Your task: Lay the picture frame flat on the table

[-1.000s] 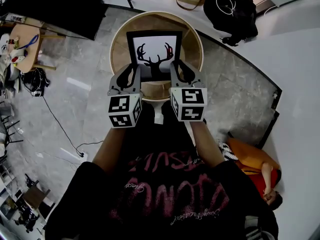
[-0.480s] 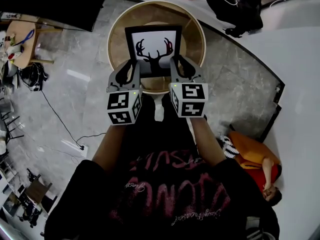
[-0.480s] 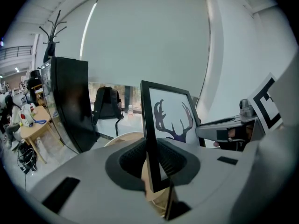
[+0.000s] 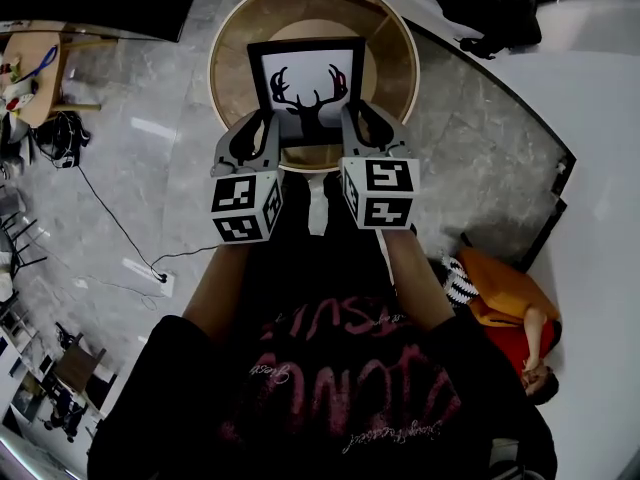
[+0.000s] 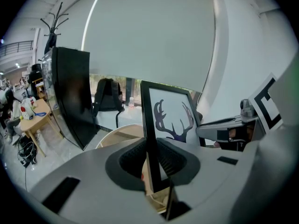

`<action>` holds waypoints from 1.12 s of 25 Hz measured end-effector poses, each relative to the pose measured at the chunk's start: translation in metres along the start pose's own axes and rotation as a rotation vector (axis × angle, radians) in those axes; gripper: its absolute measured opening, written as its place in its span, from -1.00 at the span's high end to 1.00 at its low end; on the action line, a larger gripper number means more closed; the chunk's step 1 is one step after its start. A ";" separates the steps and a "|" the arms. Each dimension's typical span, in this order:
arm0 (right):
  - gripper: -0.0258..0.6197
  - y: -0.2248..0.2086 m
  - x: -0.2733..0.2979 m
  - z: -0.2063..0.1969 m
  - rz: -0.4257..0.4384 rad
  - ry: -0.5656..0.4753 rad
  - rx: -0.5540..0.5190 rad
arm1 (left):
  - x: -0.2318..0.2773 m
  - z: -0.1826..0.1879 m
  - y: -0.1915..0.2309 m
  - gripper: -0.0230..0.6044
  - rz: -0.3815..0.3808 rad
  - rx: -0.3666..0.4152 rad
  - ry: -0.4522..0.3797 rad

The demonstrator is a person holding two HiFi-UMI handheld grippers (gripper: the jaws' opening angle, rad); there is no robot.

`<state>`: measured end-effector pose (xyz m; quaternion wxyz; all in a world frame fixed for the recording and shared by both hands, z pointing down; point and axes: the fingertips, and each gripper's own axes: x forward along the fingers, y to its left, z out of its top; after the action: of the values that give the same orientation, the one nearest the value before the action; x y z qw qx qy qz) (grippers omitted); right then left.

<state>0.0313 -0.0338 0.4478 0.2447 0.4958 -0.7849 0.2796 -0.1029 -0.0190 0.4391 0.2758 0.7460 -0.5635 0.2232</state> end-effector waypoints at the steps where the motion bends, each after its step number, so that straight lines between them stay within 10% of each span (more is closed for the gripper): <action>1: 0.67 0.000 0.003 -0.002 0.001 0.007 0.002 | 0.002 -0.002 0.001 0.70 -0.001 -0.002 0.006; 28: 0.67 -0.010 0.053 -0.071 0.004 0.140 0.070 | 0.049 -0.071 0.016 0.70 0.008 -0.041 0.147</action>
<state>0.0277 -0.0230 0.5356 0.2809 0.4819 -0.7566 0.3412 -0.1070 -0.0108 0.5268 0.3309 0.7194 -0.5493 0.2670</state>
